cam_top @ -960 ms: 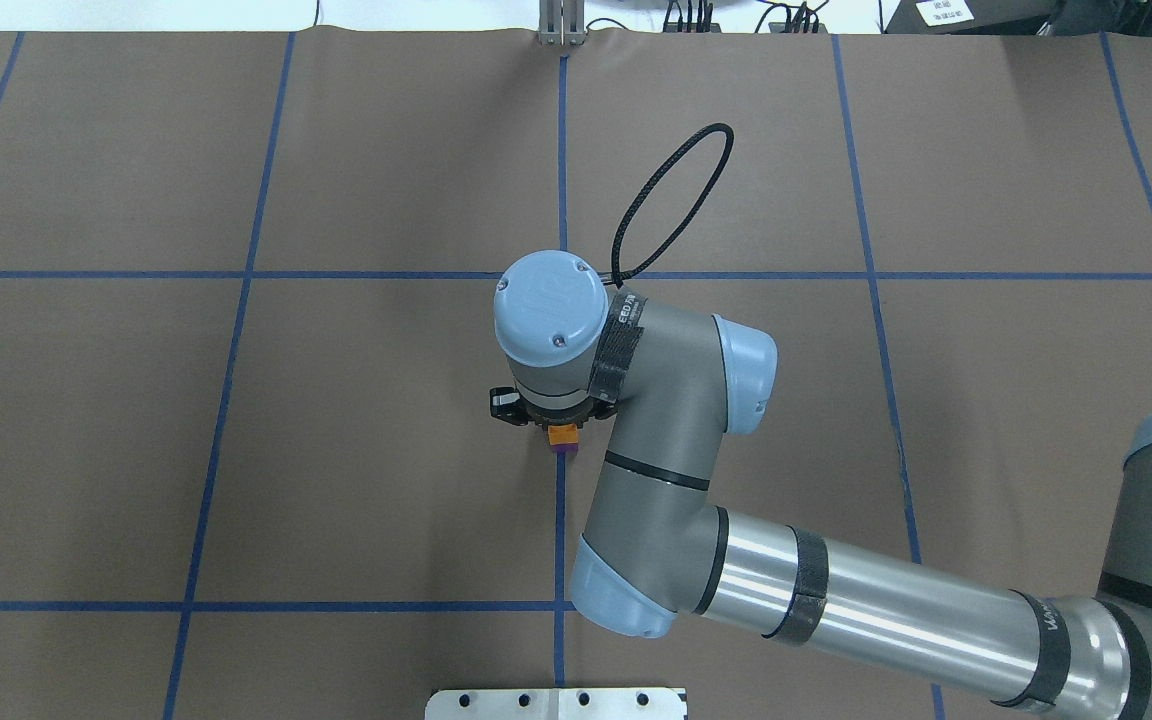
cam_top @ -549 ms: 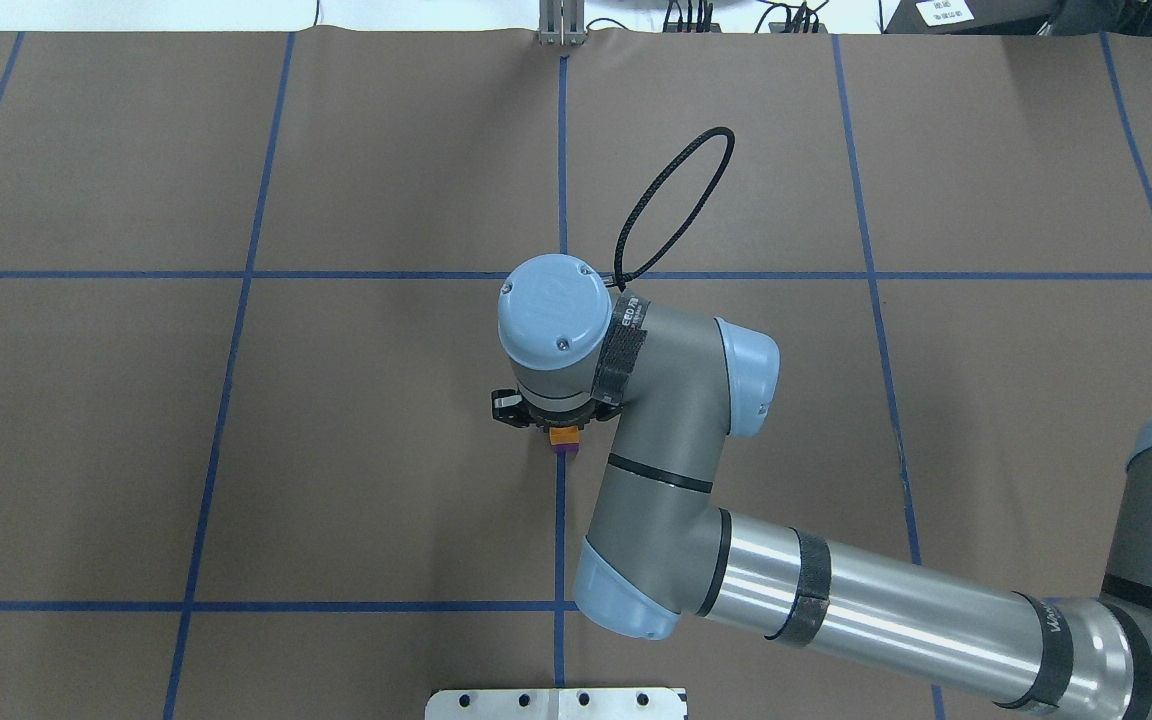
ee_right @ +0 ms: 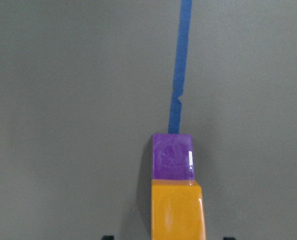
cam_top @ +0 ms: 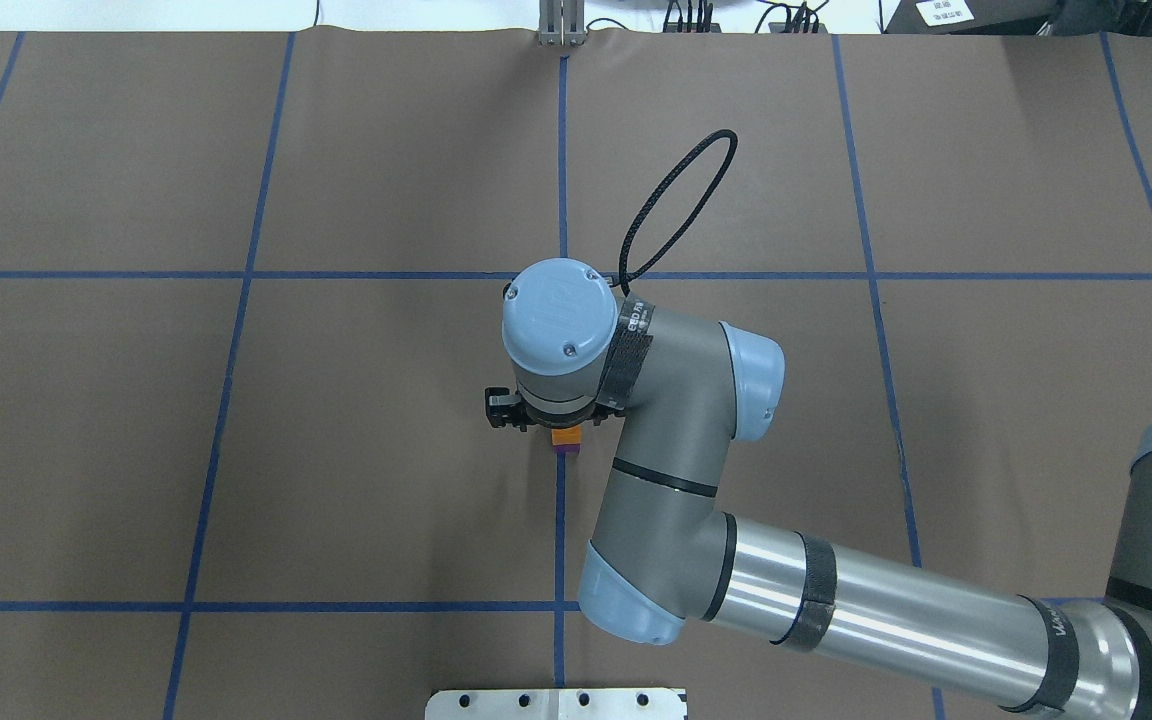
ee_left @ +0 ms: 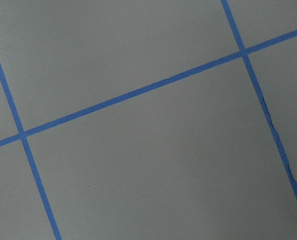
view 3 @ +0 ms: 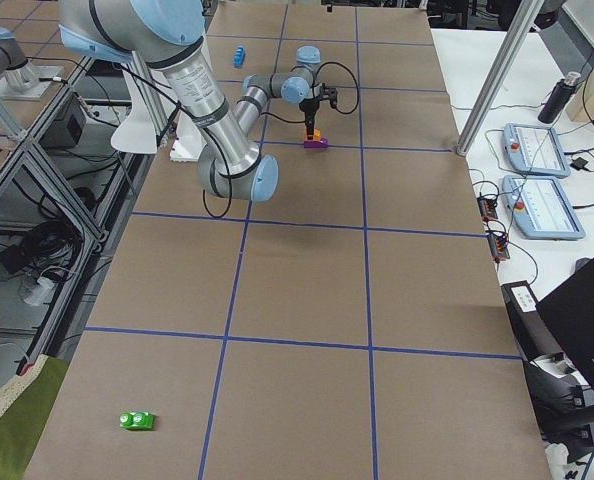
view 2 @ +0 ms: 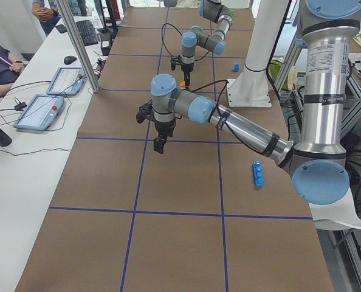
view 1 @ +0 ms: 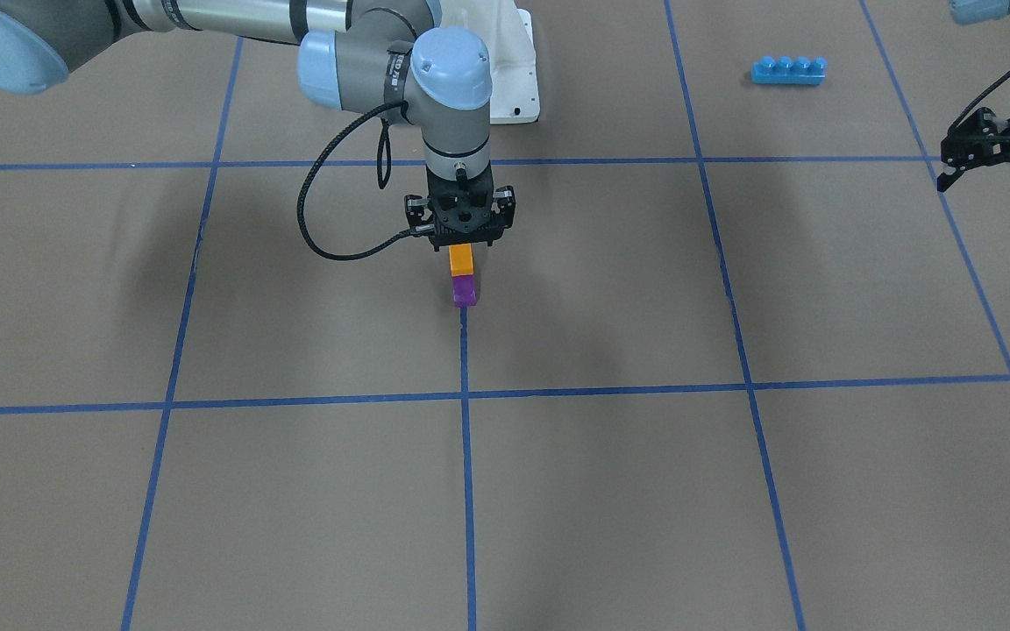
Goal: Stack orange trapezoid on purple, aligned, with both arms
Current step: 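Open the right gripper and lift it away from the stack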
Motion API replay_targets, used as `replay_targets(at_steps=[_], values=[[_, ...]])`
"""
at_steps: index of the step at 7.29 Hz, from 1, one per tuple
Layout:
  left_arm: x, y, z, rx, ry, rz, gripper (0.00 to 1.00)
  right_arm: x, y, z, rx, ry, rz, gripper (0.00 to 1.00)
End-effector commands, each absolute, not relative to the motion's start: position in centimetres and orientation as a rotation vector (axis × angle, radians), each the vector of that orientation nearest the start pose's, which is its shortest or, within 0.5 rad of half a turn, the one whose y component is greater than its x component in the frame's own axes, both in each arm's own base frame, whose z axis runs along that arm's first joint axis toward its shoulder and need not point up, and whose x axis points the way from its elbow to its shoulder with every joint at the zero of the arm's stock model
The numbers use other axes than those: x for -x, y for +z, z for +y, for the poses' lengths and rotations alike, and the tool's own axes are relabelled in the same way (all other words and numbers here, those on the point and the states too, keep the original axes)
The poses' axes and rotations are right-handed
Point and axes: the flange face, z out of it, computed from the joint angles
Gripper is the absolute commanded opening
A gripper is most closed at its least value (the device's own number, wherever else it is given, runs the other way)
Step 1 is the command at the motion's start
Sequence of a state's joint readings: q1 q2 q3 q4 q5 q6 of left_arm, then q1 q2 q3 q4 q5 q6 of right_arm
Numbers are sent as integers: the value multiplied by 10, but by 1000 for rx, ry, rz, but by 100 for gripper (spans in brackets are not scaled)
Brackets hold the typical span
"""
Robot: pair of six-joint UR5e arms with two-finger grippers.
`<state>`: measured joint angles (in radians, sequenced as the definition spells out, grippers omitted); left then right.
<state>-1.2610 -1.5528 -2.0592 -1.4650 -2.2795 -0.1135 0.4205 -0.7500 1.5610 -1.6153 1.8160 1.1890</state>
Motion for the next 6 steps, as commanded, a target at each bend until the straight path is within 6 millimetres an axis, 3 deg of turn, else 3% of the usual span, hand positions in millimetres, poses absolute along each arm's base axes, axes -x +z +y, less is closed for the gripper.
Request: replay_targets(at_steps=[1, 2, 3, 4, 5, 6], values=[[-76, 447, -463, -190, 315, 760, 100, 581, 153, -406, -93, -36, -825, 99], [-76, 455, -463, -178, 313, 757, 100, 542, 152, -425, -83, -3, -821, 99], [-75, 458, -462, -175, 310, 751, 100, 488, 158, -441, -81, -32, -825, 99], [-76, 480, -466, -131, 297, 744, 100, 434, 167, -456, -72, -59, -833, 99], [-73, 492, -467, -113, 286, 733, 100, 385, 185, -477, -78, -83, -827, 99], [-64, 494, -470, -117, 263, 727, 100, 344, 222, -499, -98, -130, -797, 99]])
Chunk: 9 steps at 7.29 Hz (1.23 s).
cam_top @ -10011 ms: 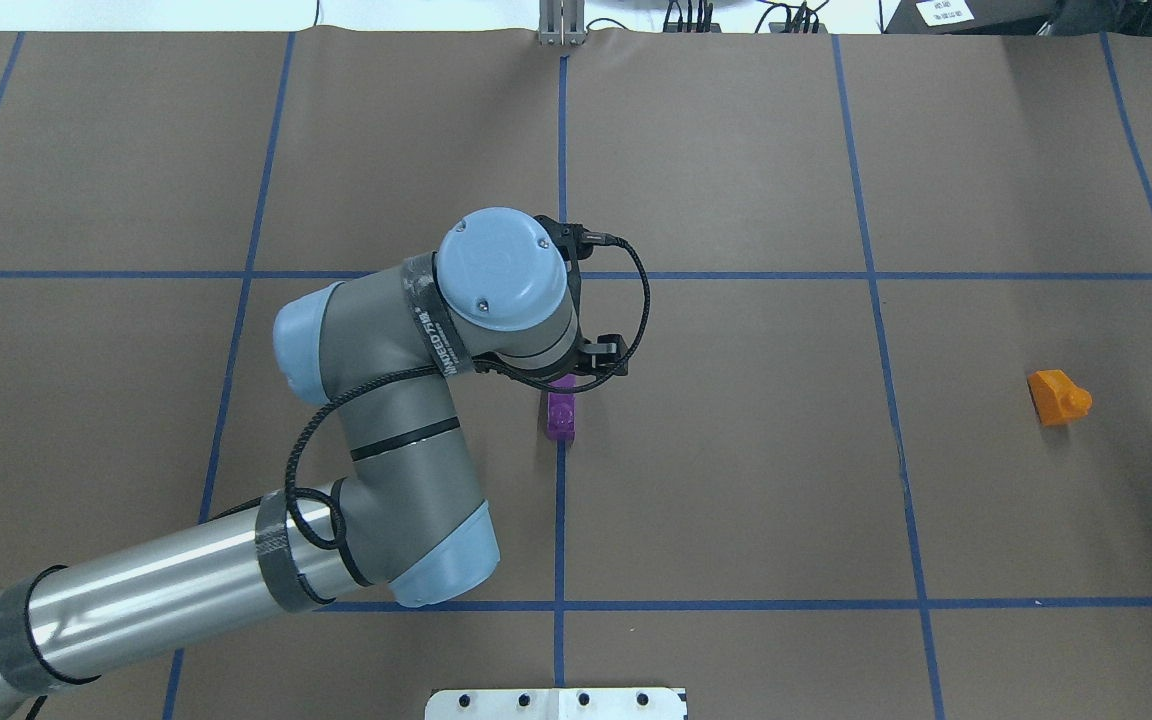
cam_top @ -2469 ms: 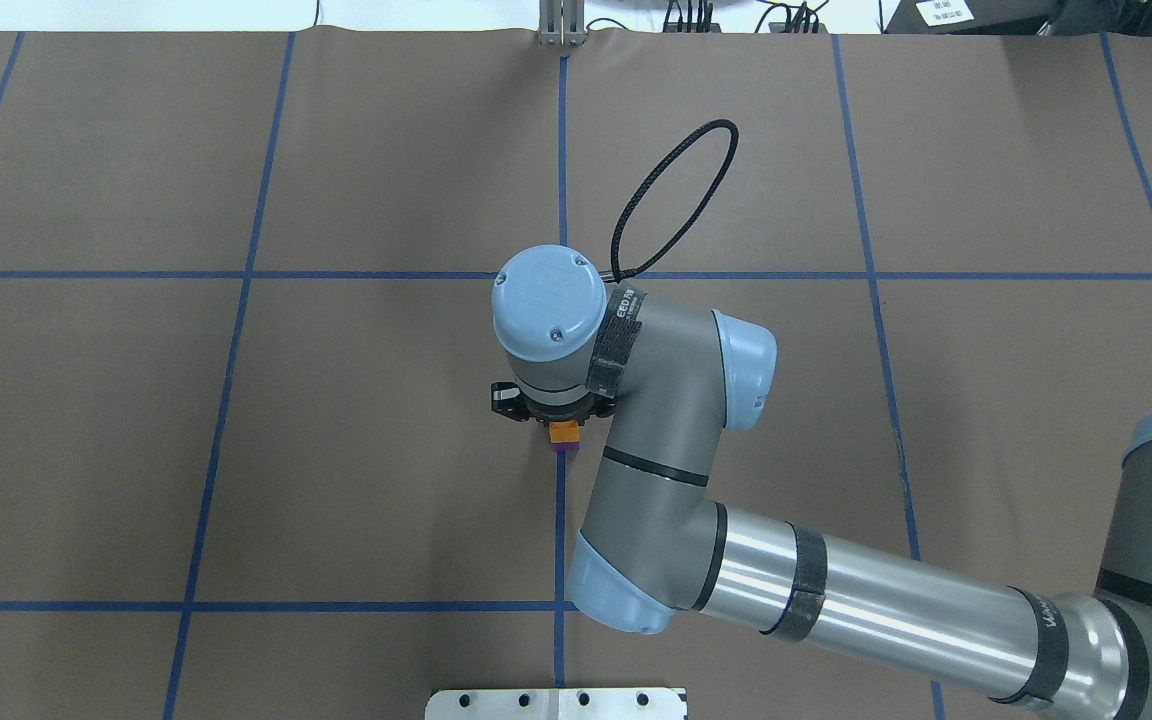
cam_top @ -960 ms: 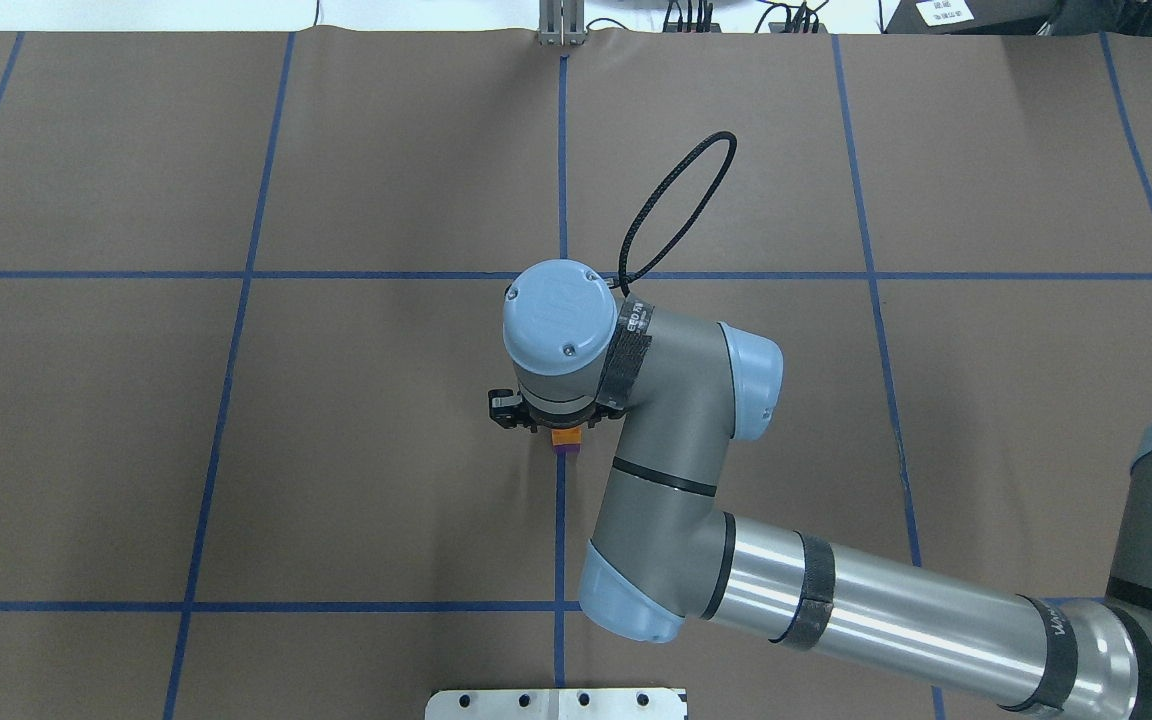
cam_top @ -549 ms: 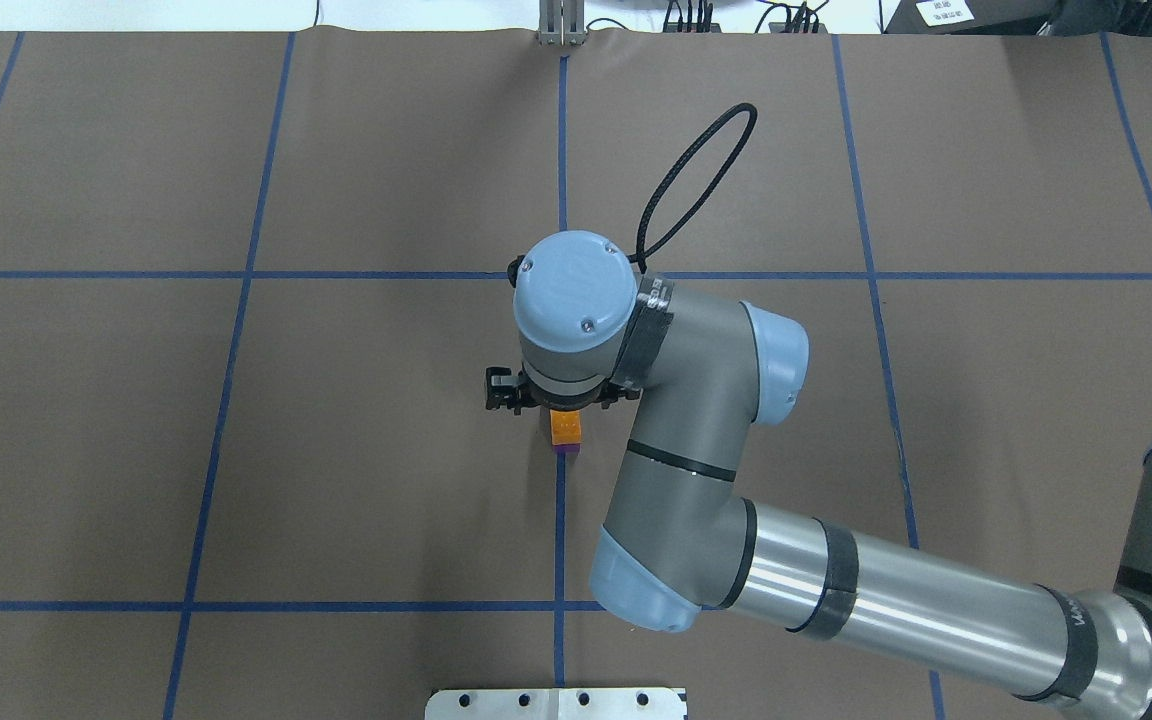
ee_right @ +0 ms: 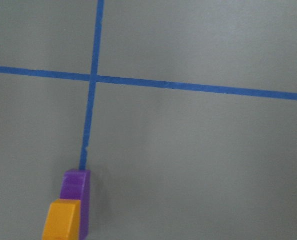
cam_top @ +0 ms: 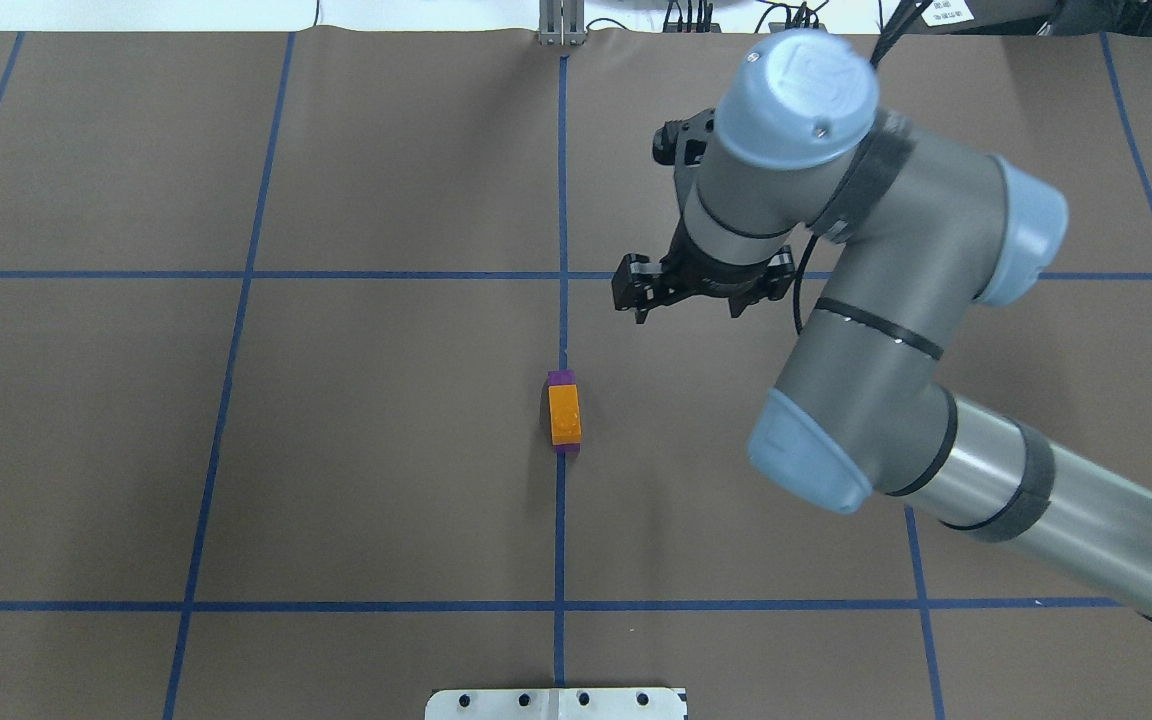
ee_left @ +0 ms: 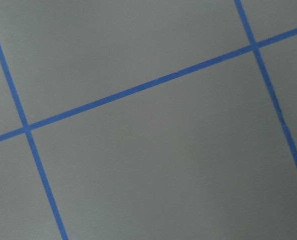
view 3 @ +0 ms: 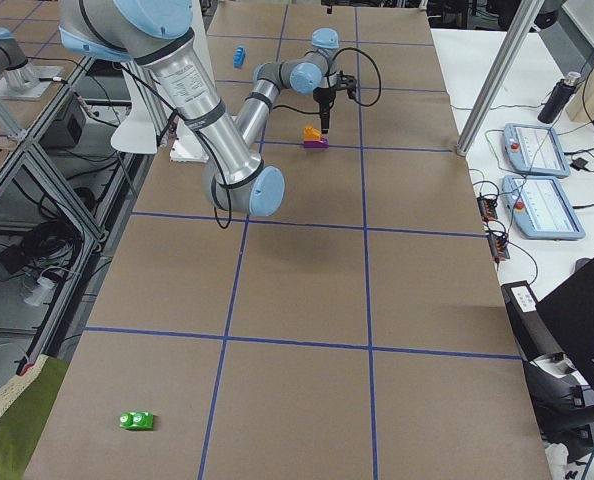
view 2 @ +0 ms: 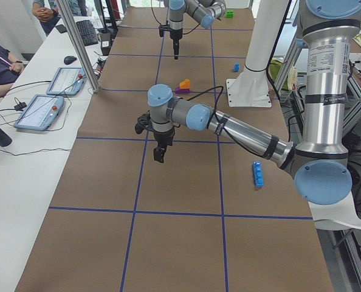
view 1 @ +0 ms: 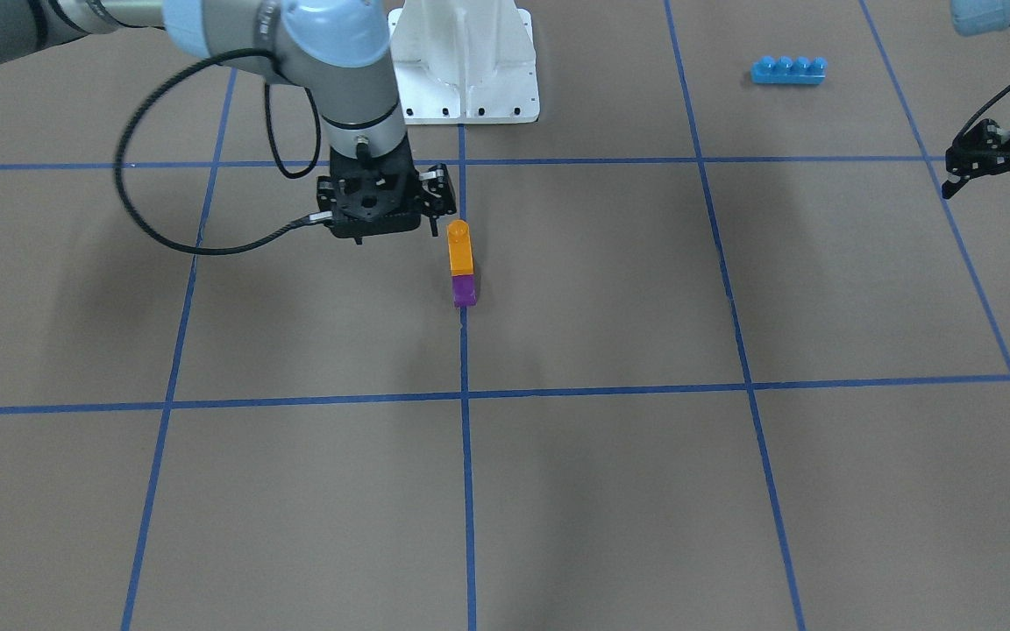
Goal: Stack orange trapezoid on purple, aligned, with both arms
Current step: 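Open the right gripper and lift it away from the stack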
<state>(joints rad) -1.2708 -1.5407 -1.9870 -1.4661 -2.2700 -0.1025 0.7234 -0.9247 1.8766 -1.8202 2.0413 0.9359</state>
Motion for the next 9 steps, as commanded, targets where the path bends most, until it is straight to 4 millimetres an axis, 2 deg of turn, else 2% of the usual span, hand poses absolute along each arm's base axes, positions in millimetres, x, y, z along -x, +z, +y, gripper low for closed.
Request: replay_targets(at_steps=[1, 2, 3, 5, 6, 7, 8, 9], values=[[-44, 507, -474, -102, 211, 721, 100, 298, 267, -517, -122, -179, -751, 99], [-15, 521, -477, -88, 140, 726, 100, 247, 318, -531, -129, -249, -711, 99], [13, 532, -473, -104, 114, 720, 100, 191, 359, -539, -128, -288, -707, 99], [72, 581, -456, -150, 223, 714, 100, 72, 444, -530, -123, -308, -724, 100], [85, 602, -453, -145, 226, 756, 100, 26, 492, -514, -101, -307, -740, 100], [86, 633, -451, -88, 179, 804, 100, -26, 542, -503, -101, -335, -732, 99], [92, 633, -449, -94, 168, 797, 100, -65, 587, -487, -75, -312, -737, 100], [97, 636, -442, -94, 160, 785, 100, -90, 615, -462, -48, -249, -740, 100]])
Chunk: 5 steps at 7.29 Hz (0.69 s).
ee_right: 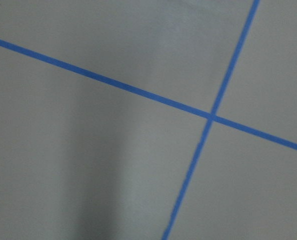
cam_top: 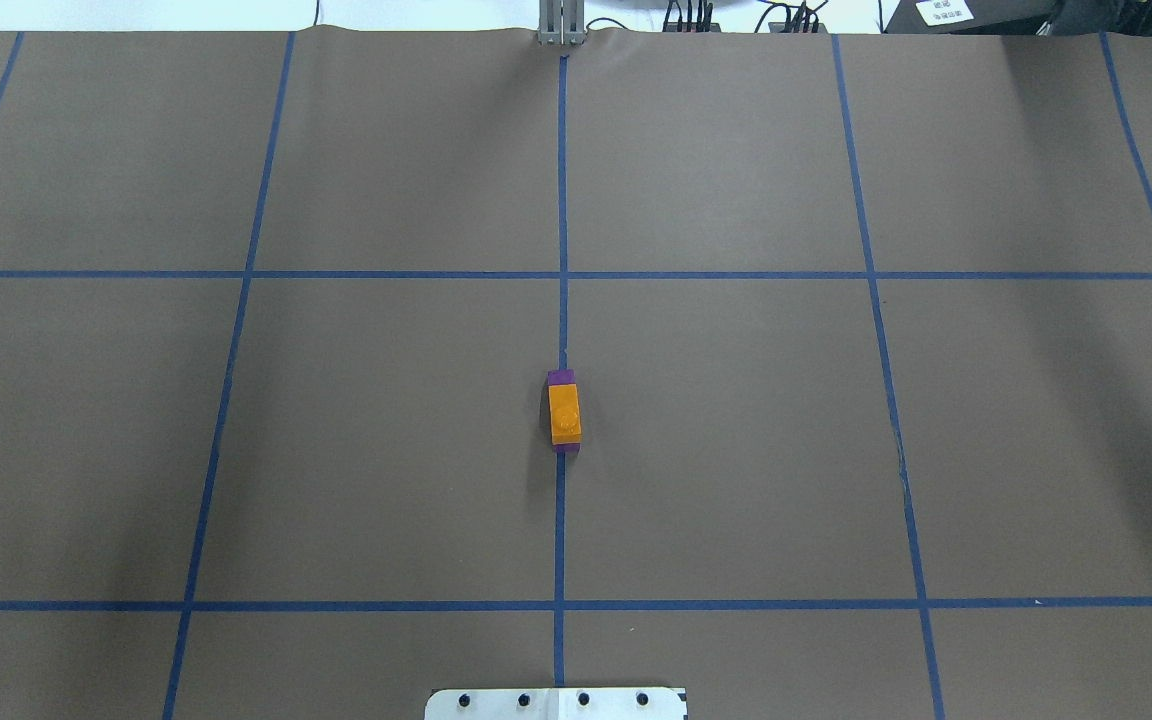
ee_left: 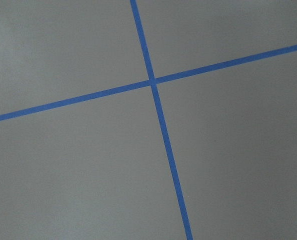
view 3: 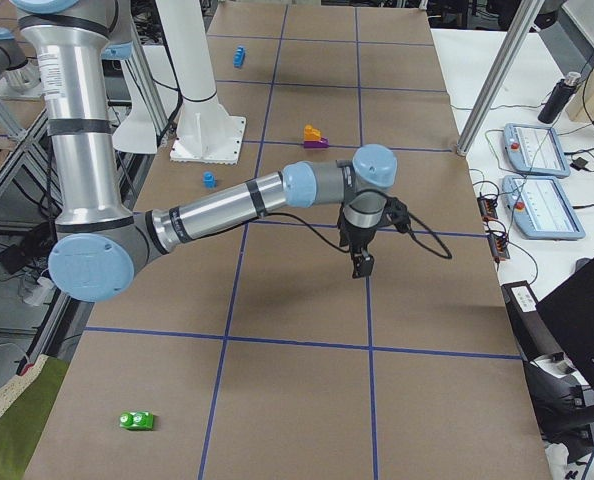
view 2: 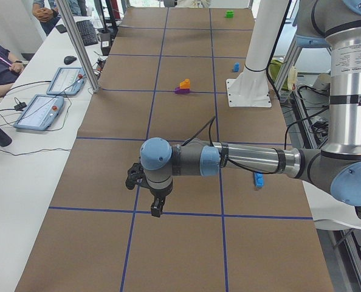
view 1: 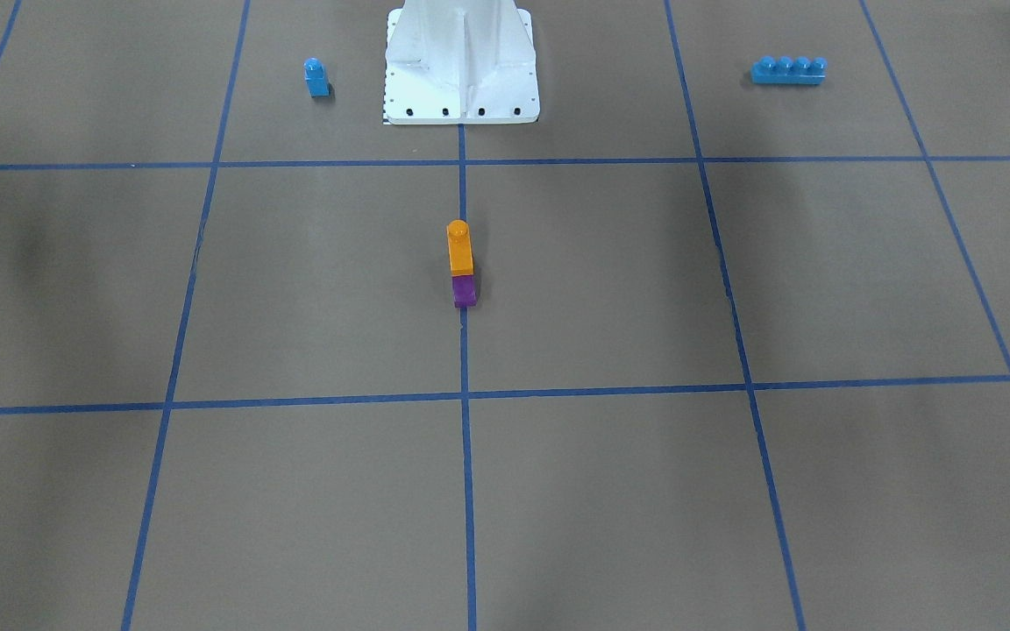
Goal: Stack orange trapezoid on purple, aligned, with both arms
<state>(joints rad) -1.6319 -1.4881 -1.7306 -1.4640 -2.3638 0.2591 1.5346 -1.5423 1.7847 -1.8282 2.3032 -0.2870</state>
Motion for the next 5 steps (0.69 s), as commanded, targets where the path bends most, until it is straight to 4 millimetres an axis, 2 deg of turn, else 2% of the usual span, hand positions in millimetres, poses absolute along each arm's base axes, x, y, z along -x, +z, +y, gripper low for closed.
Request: replay_targets(at_steps=[1, 2, 3, 4, 5], values=[[97, 628, -445, -107, 163, 773, 100, -93, 639, -435, -58, -245, -739, 100], [96, 626, -445, -101, 142, 774, 100, -93, 672, -406, -47, -231, -742, 100], [96, 627, -444, -98, 140, 773, 100, -95, 689, -393, -38, -223, -743, 100], [94, 636, -435, -82, 142, 775, 100, -108, 687, -390, -57, -197, -746, 100], [93, 642, -434, -68, 137, 777, 100, -109, 677, -397, -72, -205, -734, 100]])
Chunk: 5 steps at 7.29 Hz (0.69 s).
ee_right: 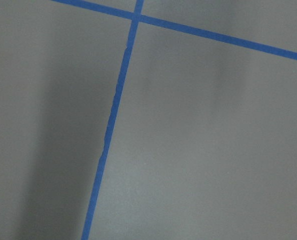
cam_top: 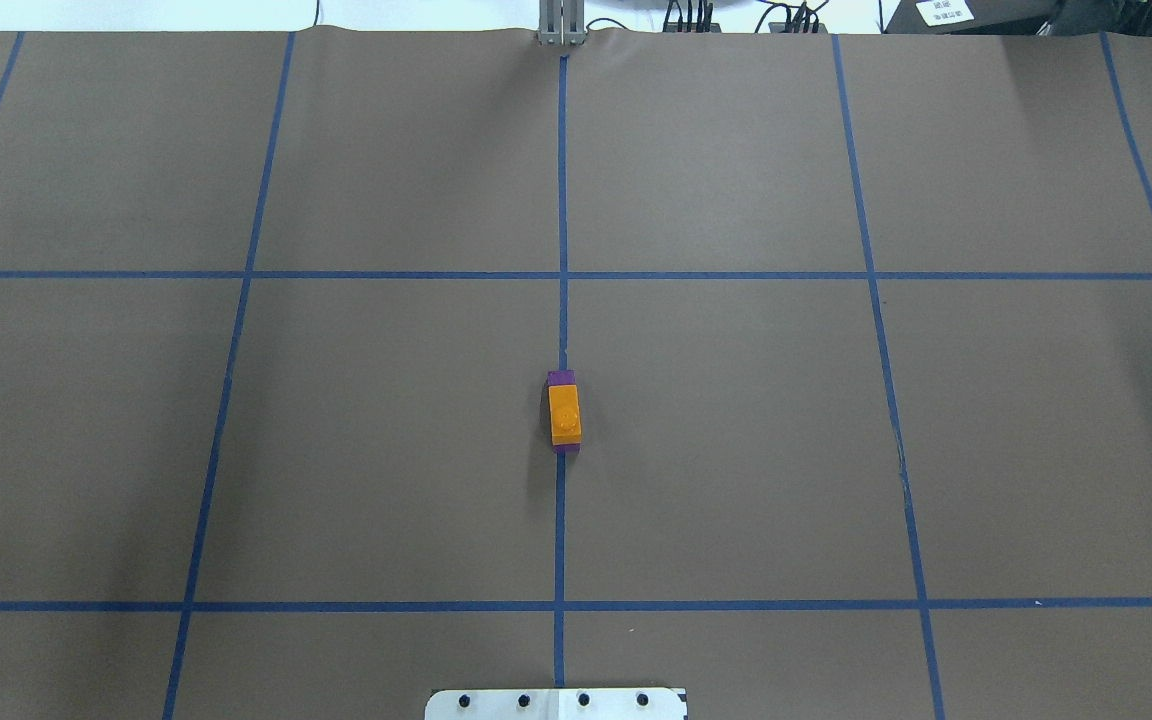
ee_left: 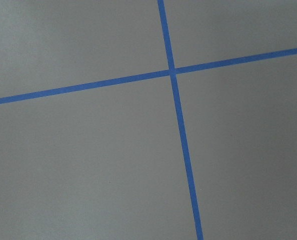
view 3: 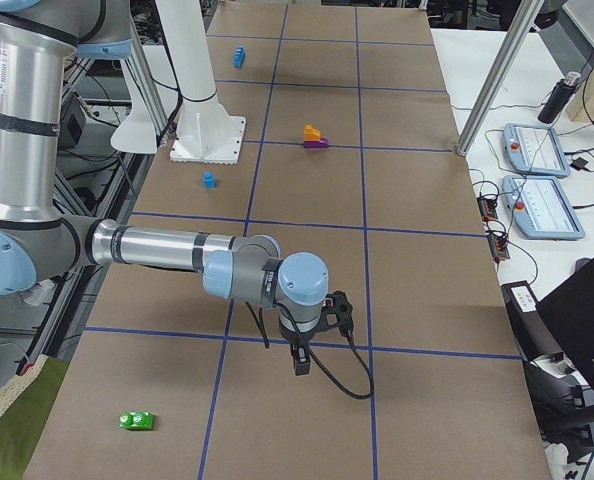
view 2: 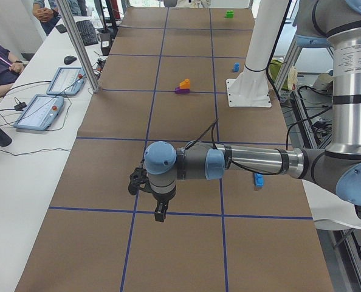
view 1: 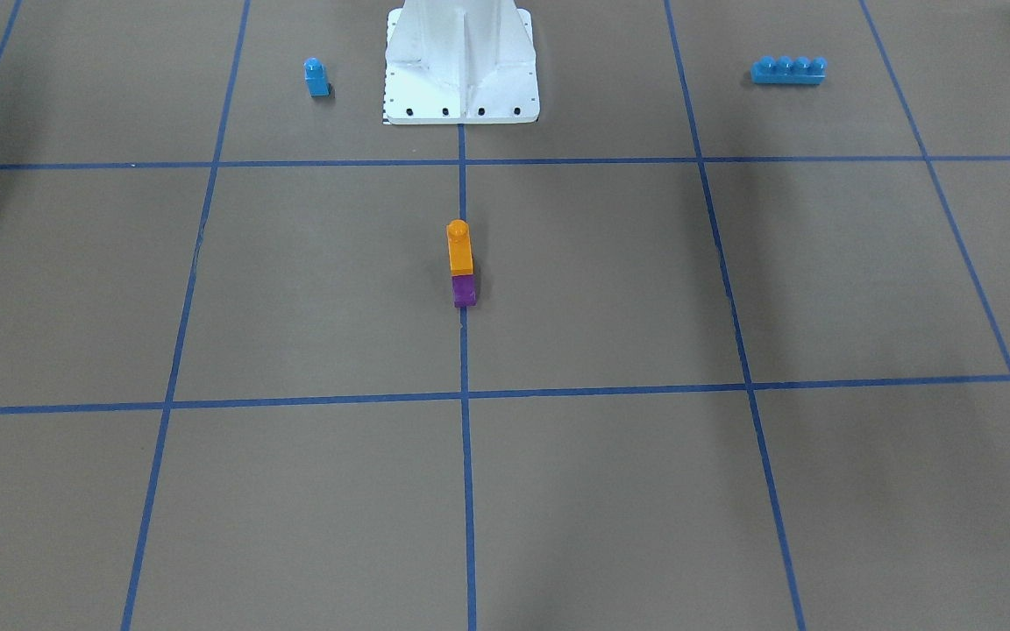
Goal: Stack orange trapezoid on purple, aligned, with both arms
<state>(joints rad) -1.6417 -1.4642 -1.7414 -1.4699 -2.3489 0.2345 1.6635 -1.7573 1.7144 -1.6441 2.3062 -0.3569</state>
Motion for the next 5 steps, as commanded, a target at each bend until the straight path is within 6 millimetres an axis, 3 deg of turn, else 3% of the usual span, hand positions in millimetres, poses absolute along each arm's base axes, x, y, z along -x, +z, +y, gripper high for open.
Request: replay_targets(at_steps=[1, 3, 5], values=[[93, 636, -433, -77, 140, 775, 100, -109, 662, -405, -86, -200, -738, 100], [86, 636, -436, -57, 122, 776, 100, -111, 630, -434, -48, -174, -745, 100], [84, 635, -436, -56, 122, 775, 100, -106, 614, -441, -35, -127, -741, 100]])
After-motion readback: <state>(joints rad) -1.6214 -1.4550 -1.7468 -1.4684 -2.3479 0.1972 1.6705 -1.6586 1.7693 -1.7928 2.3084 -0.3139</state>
